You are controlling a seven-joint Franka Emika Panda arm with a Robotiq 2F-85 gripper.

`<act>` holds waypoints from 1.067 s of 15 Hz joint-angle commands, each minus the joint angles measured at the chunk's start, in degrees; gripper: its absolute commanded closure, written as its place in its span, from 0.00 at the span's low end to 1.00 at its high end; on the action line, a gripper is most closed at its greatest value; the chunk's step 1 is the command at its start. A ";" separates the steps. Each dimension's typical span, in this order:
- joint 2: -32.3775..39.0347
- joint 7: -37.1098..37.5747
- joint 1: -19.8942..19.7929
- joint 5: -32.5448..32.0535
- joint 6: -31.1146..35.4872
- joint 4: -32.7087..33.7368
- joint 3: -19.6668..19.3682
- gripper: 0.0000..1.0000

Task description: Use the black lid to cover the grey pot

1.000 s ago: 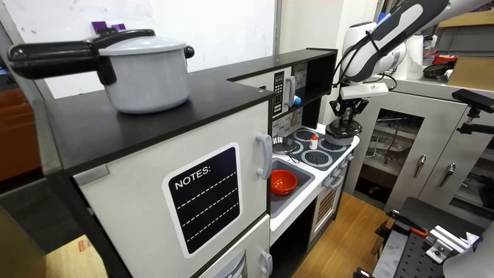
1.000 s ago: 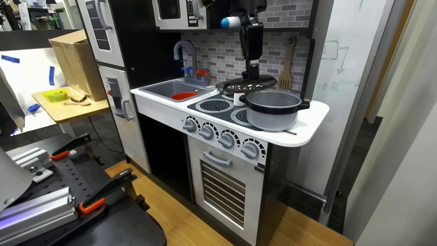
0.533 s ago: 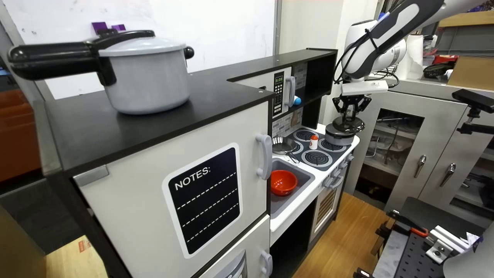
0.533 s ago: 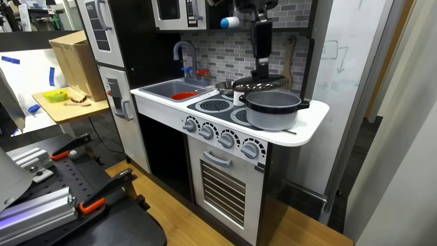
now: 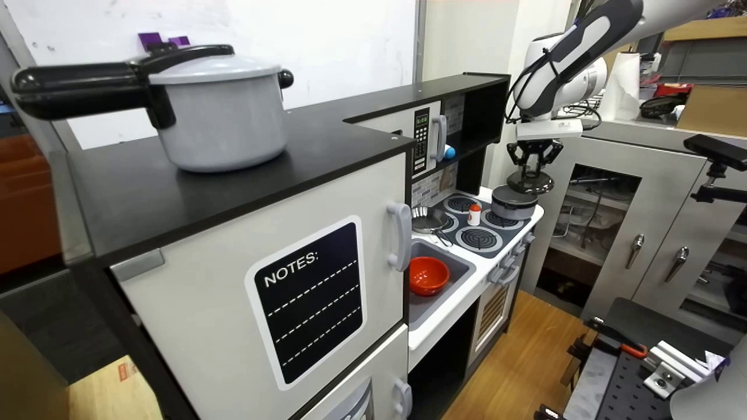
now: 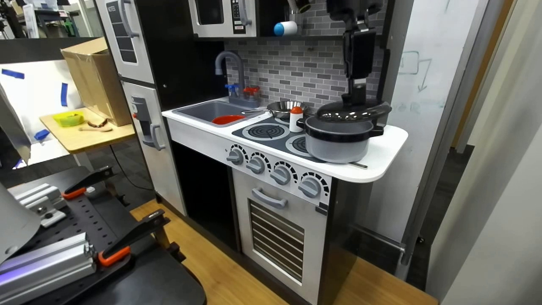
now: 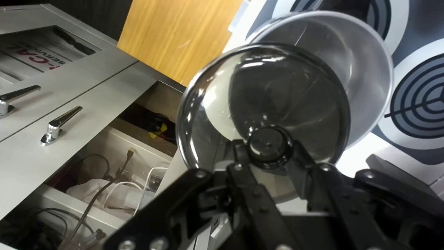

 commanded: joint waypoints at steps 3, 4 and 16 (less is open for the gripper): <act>0.45 -1.56 1.20 3.50 -2.40 1.35 1.42 0.92; 0.36 -1.58 1.43 3.75 -2.49 1.31 1.63 0.92; 0.72 -1.15 1.60 3.77 -4.62 0.77 1.27 0.92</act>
